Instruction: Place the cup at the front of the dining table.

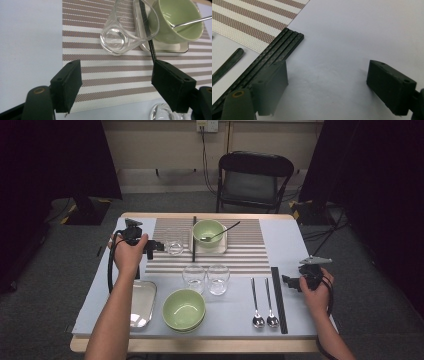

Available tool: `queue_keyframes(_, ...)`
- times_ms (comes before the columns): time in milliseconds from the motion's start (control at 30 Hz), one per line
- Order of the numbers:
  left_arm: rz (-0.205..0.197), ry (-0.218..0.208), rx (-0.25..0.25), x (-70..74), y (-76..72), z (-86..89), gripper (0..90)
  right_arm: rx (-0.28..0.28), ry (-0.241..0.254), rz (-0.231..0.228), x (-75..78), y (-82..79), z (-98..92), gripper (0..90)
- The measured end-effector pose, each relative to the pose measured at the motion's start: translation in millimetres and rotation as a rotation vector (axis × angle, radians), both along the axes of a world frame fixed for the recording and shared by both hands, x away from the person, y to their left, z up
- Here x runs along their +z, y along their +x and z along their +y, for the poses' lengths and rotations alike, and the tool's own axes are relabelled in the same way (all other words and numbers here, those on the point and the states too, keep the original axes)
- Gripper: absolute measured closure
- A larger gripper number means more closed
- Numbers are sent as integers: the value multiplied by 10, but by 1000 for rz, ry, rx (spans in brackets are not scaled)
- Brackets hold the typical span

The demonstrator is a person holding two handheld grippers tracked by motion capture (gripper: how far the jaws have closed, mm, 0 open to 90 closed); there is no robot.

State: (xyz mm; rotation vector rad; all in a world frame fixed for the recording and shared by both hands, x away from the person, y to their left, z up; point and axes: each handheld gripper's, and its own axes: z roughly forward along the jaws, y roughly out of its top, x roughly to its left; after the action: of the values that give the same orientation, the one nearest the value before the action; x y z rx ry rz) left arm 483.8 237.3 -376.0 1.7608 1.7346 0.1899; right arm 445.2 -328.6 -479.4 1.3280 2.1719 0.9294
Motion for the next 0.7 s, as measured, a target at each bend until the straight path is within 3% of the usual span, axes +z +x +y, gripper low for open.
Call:
queue_keyframes(400,-9,9,-10,23,-44,-34,243,0,0,0,0,0,0,161)
queue_keyframes(433,-16,-6,-16,11,-54,-35,243,0,0,0,0,0,0,160)
queue_keyframes(700,7,-5,-14,-85,-92,14,243,0,0,0,0,0,0,161)
